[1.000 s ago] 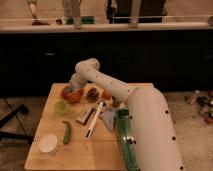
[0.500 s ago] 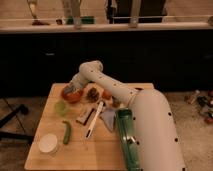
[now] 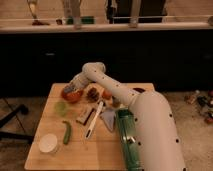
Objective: Place sponge in red bowl
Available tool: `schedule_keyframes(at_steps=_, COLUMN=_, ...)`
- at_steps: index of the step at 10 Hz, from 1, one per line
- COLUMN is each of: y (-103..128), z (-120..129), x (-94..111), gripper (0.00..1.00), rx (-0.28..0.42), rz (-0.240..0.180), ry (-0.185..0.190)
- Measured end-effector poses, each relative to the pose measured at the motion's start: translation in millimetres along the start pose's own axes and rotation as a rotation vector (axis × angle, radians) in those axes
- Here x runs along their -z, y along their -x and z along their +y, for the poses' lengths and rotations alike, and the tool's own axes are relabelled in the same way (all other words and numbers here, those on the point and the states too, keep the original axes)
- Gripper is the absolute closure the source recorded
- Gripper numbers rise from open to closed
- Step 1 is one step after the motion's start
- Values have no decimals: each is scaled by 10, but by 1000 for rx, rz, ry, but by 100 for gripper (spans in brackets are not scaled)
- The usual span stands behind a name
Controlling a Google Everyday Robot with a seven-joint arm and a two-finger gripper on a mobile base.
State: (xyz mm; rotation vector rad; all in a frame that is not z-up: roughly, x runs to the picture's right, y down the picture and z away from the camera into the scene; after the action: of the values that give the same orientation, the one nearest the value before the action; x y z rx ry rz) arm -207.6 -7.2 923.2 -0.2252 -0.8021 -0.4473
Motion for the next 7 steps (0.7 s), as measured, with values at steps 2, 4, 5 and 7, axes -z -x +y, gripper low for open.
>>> schedule_keyframes(at_steps=2, y=-14, z=-12, x=-11, gripper=100, rx=-9, rz=-22, ry=-14)
schedule_keyframes(at_steps=4, y=-21, z=-20, x=-20, gripper=100, rx=-17, rz=-40, ry=-26)
schedule_keyframes(at_steps=5, y=-26, z=-18, x=-23, gripper=100, rx=-20, rz=-47, ry=-31)
schedule_keyframes(at_steps=7, y=-33, z=-16, x=-25, gripper=100, rx=-27, rz=-58, ry=-40)
